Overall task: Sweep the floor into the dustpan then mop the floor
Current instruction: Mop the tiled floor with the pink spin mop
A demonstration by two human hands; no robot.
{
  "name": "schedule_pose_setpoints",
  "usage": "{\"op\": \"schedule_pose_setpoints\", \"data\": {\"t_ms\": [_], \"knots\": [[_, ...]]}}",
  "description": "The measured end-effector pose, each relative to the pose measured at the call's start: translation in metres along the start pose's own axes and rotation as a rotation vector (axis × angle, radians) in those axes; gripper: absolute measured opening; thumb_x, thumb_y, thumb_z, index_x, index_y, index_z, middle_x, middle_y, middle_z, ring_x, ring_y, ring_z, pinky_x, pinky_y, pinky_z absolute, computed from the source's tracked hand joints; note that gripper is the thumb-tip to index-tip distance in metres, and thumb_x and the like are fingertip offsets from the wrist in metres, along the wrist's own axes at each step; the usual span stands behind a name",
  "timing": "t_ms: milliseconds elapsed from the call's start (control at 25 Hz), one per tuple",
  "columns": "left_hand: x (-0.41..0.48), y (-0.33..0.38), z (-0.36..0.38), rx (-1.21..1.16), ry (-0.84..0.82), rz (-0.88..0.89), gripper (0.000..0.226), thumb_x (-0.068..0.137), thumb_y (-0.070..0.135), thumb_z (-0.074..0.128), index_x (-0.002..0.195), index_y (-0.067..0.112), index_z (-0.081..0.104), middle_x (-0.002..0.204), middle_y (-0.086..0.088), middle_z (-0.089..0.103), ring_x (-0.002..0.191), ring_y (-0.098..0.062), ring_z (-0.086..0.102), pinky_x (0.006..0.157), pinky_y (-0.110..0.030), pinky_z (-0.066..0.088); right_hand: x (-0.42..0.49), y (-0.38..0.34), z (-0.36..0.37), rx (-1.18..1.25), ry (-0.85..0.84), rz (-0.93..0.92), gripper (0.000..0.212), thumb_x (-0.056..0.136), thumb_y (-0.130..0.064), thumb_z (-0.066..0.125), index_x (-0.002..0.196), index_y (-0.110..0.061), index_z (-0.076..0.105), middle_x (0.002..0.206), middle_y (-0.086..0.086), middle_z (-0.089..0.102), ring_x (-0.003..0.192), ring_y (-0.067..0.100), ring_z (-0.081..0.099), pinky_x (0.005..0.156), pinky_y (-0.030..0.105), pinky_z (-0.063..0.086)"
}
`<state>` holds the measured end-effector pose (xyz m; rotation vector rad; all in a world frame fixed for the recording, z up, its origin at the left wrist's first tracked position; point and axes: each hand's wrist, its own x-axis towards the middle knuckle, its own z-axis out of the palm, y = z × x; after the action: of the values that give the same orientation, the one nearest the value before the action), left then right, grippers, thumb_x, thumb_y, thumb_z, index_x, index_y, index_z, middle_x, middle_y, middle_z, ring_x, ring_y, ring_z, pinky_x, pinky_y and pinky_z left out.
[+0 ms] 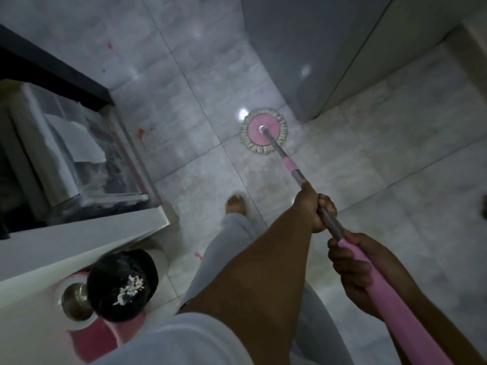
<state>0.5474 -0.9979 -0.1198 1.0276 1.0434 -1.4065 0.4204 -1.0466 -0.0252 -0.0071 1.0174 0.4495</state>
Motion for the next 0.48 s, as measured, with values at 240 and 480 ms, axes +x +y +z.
{"op": "schedule_pose_setpoints", "data": {"t_ms": [240,480], "knots": [[0.017,0.131,0.019,-0.058,-0.07,0.021,0.061,0.09,0.072,0.033,0.06,0.019,0.03,0.038,0.006,0.026,0.029,-0.009,0.025,0.034,-0.01,0.023,0.066,-0.081,0.088,-0.066,0.031,-0.01,0.024,0.089,-0.031,0.05,0.078,-0.01,0.053,0.055,-0.004,0.044,0.03,0.004,0.039,0.024,0.017,0.032],[0.017,0.329,-0.002,-0.094,-0.118,0.069,0.061,0.087,0.075,0.036,0.061,0.021,0.028,0.036,0.006,0.027,0.028,-0.007,0.027,0.035,-0.009,0.024,0.171,-0.148,0.241,-0.135,-0.036,0.016,0.023,0.088,-0.032,0.049,0.078,-0.011,0.049,0.053,-0.006,0.045,0.031,0.003,0.04,0.028,0.015,0.036]]}}
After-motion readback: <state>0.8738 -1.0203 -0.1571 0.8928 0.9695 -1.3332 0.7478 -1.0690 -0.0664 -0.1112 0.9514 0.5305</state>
